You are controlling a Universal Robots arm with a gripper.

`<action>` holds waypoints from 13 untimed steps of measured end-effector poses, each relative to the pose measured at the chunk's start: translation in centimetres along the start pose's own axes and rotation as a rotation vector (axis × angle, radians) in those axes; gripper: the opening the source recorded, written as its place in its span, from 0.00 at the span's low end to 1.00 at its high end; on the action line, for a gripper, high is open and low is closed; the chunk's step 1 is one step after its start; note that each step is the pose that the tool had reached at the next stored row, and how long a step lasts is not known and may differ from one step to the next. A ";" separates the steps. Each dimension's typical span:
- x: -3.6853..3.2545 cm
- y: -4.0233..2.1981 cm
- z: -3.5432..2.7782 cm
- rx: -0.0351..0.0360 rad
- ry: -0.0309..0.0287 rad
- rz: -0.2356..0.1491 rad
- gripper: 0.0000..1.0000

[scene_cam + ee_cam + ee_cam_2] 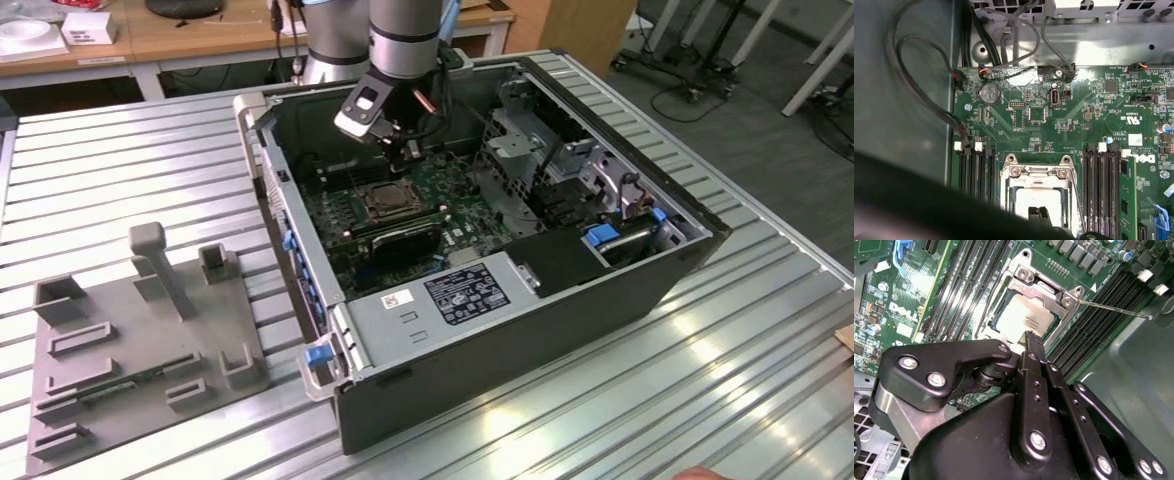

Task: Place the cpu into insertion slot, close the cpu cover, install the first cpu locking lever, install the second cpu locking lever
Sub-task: 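Close the cpu cover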

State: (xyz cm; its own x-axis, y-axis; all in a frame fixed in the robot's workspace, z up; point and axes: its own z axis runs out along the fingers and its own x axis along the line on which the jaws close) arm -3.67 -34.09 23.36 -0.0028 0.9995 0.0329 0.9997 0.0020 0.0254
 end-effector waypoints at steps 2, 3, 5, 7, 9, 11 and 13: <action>-0.01 -0.01 0.00 0.0000 0.0000 0.000 0.11; -0.01 -0.01 0.00 0.0000 0.0000 0.000 0.11; -0.01 -0.04 0.00 0.0000 0.0000 0.000 0.11; -0.01 -0.12 0.03 0.0000 0.0000 0.000 0.11; -0.01 -0.23 0.07 0.0000 0.0000 0.000 0.11; -0.01 -0.33 0.11 -0.0001 0.0000 0.000 0.11; -0.01 -0.43 0.18 0.0000 0.0001 0.000 0.11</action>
State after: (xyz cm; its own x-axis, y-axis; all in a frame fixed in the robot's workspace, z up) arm -4.09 -34.09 23.16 -0.0027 0.9995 0.0330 0.9997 0.0019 0.0255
